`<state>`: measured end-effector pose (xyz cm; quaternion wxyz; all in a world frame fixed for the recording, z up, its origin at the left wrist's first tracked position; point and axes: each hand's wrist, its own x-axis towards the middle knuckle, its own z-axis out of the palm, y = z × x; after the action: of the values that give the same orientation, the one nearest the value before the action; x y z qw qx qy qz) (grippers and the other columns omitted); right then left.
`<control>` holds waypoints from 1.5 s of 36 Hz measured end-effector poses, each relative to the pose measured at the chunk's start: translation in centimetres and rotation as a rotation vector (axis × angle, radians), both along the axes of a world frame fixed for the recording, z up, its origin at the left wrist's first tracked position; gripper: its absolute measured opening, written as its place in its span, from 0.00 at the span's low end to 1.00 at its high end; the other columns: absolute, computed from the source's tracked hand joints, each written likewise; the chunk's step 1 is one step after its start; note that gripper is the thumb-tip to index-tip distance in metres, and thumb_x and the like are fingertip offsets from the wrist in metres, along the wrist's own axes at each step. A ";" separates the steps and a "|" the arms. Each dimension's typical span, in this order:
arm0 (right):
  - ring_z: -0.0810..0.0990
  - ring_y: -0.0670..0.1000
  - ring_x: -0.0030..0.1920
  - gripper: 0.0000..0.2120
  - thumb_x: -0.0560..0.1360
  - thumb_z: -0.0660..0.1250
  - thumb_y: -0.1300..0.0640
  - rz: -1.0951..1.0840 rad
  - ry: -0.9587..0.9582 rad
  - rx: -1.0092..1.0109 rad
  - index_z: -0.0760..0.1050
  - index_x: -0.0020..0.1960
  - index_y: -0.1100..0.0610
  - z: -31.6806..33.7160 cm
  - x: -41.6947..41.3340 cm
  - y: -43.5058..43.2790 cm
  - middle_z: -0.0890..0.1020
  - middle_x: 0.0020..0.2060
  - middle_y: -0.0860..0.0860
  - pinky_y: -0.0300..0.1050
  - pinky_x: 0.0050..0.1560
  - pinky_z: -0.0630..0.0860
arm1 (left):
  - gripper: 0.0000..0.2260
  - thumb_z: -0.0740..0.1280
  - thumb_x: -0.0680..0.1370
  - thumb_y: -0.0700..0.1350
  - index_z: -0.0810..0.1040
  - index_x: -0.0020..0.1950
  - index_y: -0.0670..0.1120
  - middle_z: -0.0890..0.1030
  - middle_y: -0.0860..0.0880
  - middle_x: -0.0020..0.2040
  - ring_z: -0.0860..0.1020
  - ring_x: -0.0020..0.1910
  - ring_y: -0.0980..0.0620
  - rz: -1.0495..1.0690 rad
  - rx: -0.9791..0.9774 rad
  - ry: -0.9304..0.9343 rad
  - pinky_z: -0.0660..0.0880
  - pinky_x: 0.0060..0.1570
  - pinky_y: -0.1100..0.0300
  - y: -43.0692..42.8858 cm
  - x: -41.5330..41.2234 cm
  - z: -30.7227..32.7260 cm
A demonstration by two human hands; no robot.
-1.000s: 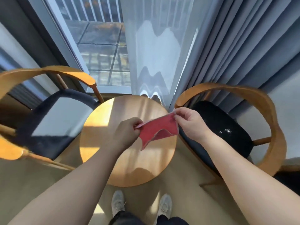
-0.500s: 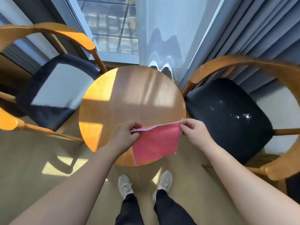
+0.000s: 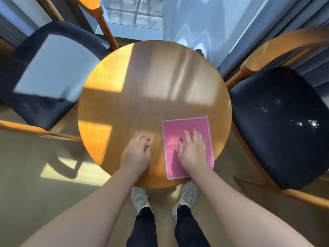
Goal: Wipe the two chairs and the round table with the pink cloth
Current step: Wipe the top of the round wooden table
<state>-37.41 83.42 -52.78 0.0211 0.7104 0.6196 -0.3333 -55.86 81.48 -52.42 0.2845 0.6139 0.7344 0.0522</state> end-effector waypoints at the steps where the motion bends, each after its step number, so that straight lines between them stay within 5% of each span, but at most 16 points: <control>1: 0.45 0.60 0.79 0.27 0.83 0.51 0.48 0.008 -0.067 0.012 0.51 0.79 0.56 -1.2 -0.6 0.3 0.49 0.79 0.60 0.55 0.77 0.43 | 0.17 0.62 0.77 0.44 0.73 0.67 0.45 0.72 0.47 0.68 0.68 0.68 0.48 -0.014 0.002 0.038 0.64 0.67 0.54 0.0 -0.5 -1.0; 6: 0.37 0.62 0.78 0.33 0.82 0.46 0.41 0.000 -0.225 0.023 0.43 0.80 0.56 -6.2 -1.4 0.2 0.41 0.78 0.62 0.61 0.76 0.36 | 0.22 0.61 0.78 0.44 0.68 0.71 0.41 0.65 0.43 0.74 0.59 0.74 0.45 -0.128 0.055 0.120 0.51 0.73 0.54 -0.1 -2.4 -4.8; 12: 0.50 0.63 0.78 0.33 0.79 0.46 0.41 0.094 -0.231 0.050 0.53 0.78 0.59 -7.8 0.3 -5.7 0.56 0.77 0.63 0.60 0.76 0.43 | 0.26 0.54 0.76 0.49 0.68 0.70 0.39 0.68 0.40 0.71 0.63 0.71 0.41 -0.245 0.083 0.163 0.49 0.72 0.54 -0.7 -4.2 -7.5; 21: 0.38 0.61 0.78 0.34 0.80 0.45 0.41 -0.100 -0.328 0.033 0.42 0.80 0.56 -7.8 3.8 -1.3 0.42 0.78 0.61 0.62 0.76 0.39 | 0.28 0.53 0.75 0.51 0.68 0.69 0.35 0.66 0.39 0.72 0.61 0.72 0.41 0.096 0.136 0.175 0.52 0.73 0.49 -3.0 -7.2 -8.0; 25: 0.39 0.62 0.78 0.33 0.81 0.45 0.40 -0.060 -0.387 0.091 0.40 0.80 0.55 -8.4 5.2 3.5 0.42 0.79 0.61 0.62 0.76 0.39 | 0.30 0.50 0.75 0.54 0.63 0.74 0.39 0.59 0.45 0.77 0.54 0.76 0.48 0.117 0.101 0.188 0.47 0.73 0.56 -3.6 -8.1 -8.4; 30: 0.37 0.60 0.78 0.34 0.80 0.40 0.38 0.028 -0.436 0.134 0.37 0.80 0.53 -8.7 5.2 7.8 0.40 0.79 0.58 0.59 0.76 0.37 | 0.29 0.51 0.75 0.52 0.66 0.73 0.39 0.62 0.44 0.75 0.56 0.75 0.48 0.109 0.153 0.211 0.49 0.72 0.56 -3.5 -8.2 -8.8; 43: 0.41 0.61 0.78 0.36 0.77 0.41 0.36 0.313 -0.351 0.232 0.45 0.80 0.53 -8.9 1.6 12.2 0.45 0.79 0.57 0.61 0.76 0.39 | 0.27 0.55 0.74 0.49 0.70 0.69 0.37 0.67 0.41 0.72 0.61 0.73 0.46 0.082 0.236 0.246 0.53 0.73 0.52 -3.6 -8.5 -9.7; 54: 0.49 0.63 0.78 0.32 0.80 0.49 0.41 0.498 -0.204 0.236 0.54 0.79 0.57 -8.8 -2.5 -1.5 0.52 0.78 0.59 0.62 0.76 0.46 | 0.28 0.53 0.74 0.50 0.68 0.71 0.38 0.66 0.43 0.73 0.59 0.74 0.48 0.098 0.207 0.225 0.53 0.73 0.51 -3.7 -8.5 -9.5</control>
<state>-39.88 81.95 -61.56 0.0816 0.5639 0.8039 -0.1705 -64.36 77.82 -61.90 0.1328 0.6052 0.7816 0.0721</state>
